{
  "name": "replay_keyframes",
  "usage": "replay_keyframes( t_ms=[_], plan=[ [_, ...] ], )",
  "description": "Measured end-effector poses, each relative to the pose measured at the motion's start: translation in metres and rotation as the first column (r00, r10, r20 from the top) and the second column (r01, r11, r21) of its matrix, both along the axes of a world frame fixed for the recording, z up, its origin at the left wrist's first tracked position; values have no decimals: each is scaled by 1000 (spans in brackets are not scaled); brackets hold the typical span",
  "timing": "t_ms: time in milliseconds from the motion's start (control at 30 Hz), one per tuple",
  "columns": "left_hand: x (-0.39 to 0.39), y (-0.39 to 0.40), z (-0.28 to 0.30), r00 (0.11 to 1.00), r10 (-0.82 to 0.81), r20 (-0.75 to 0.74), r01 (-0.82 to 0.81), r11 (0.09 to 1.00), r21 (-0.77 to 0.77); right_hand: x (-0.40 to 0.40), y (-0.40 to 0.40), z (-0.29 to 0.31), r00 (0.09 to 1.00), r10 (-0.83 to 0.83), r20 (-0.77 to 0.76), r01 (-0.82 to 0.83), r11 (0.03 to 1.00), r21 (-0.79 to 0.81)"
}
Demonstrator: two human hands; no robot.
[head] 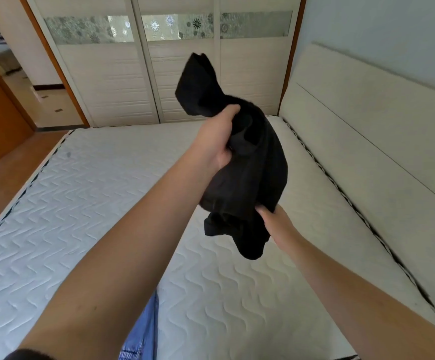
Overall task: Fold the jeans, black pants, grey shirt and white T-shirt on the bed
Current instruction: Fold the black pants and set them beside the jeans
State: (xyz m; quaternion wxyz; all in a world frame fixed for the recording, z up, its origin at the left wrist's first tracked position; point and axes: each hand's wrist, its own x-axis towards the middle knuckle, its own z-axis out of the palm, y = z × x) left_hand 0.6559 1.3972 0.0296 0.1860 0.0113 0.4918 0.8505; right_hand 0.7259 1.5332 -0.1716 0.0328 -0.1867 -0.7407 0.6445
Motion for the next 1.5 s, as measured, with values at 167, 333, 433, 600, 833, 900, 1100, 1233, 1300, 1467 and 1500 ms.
replay_keyframes(
  t_ms=[167, 333, 433, 600, 833, 900, 1100, 1233, 1300, 1467, 1500],
  plan=[
    [-10, -33, -29, 986, -73, -151, 33, 966, -256, -3, -7, 37, 996, -92, 14, 88, 884, -460],
    [-3, -73, -98, 964, -240, -119, 118, 780, -615, -13, -3, 67, 991, -127, -34, 92, 857, -507],
    [10, -79, -133, 967, -246, -68, 161, 793, -587, -12, -4, 73, 979, -200, -34, 141, 792, -595],
    [32, -66, -158, 892, -408, -196, 265, 822, -505, -20, -5, 70, 981, -188, 44, 170, 737, -654],
    [22, -53, -167, 920, -322, -225, 174, 848, -500, -23, 3, 64, 988, -155, 13, 90, 503, -859],
    [19, -52, -162, 923, -320, -214, 181, 852, -491, -22, 15, 57, 991, -118, 66, 113, 457, -882],
    [7, -25, -164, 910, -375, -175, 194, 761, -620, -17, 53, 30, 983, -63, 173, 183, 422, -888],
    [-1, 18, -174, 964, -254, -77, 151, 763, -629, -10, 73, 9, 976, -117, 182, 216, 497, -840],
    [-5, 42, -180, 985, -173, -4, 135, 784, -606, -8, 81, 0, 975, -137, 173, 220, 661, -717],
    [1, 101, -196, 965, -244, -91, 117, 721, -683, -21, 101, -11, 972, 80, 223, 27, 897, -440],
    [2, 109, -199, 936, -326, -135, 135, 685, -716, -27, 107, -11, 962, 109, 252, 8, 907, -422]
  ],
)
